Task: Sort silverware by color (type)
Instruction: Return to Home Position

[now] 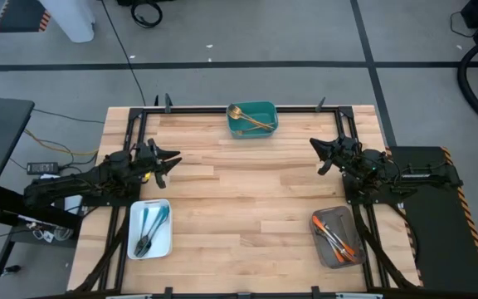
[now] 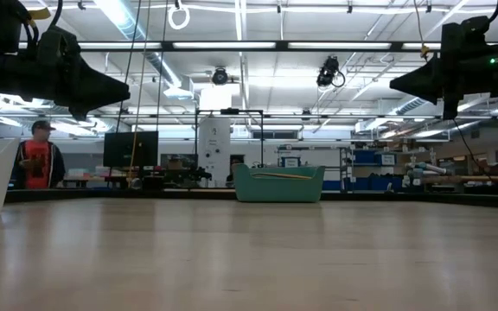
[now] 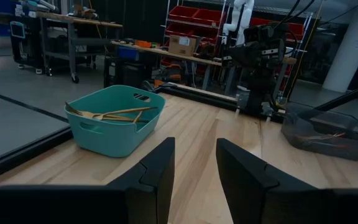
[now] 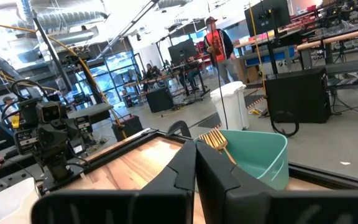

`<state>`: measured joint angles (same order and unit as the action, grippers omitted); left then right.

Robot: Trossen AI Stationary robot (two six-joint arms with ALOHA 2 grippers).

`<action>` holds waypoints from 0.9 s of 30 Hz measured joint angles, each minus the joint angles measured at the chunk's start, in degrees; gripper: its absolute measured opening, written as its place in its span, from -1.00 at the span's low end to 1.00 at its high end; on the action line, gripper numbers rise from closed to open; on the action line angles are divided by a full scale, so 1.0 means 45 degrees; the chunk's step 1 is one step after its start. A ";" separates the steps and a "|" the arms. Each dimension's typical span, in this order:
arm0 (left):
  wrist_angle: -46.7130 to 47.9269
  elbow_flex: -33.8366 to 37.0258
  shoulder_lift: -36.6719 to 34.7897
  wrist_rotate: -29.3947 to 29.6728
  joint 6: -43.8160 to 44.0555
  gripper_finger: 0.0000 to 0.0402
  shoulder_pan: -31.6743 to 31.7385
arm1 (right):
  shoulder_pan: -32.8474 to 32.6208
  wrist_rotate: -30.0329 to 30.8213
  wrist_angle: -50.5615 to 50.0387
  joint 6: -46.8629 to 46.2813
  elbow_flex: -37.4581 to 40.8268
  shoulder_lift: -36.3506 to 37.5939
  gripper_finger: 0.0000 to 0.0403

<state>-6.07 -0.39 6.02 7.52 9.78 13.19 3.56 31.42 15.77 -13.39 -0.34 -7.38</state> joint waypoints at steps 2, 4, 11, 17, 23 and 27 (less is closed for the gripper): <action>0.0000 -0.0002 0.0000 -0.0001 0.0000 -0.37 0.0001 | -0.0001 0.0000 0.0000 0.0000 0.0000 0.0000 -0.92; 0.0000 0.0000 0.0000 0.0002 0.0000 -0.37 0.0000 | 0.0002 0.0000 0.0000 0.0000 0.0000 0.0000 -0.92; 0.0000 0.0002 -0.0002 0.0001 -0.0002 -0.37 0.0000 | 0.0000 0.0000 0.0000 0.0000 0.0000 0.0000 -0.92; 0.0000 0.0002 0.0000 -0.0002 0.0000 -0.37 0.0000 | 0.0000 0.0000 0.0000 0.0000 0.0000 0.0000 -0.92; 0.0000 -0.0002 -0.0004 0.0002 0.0000 -0.37 0.0003 | -0.0001 0.0000 0.0000 0.0000 0.0000 0.0000 -0.92; 0.0000 0.0002 -0.0004 -0.0002 0.0000 -0.37 0.0000 | 0.0002 0.0000 0.0000 0.0000 0.0000 -0.0001 -0.92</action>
<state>-6.07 -0.38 6.00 7.51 9.78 13.19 3.57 31.42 15.77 -13.39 -0.34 -7.38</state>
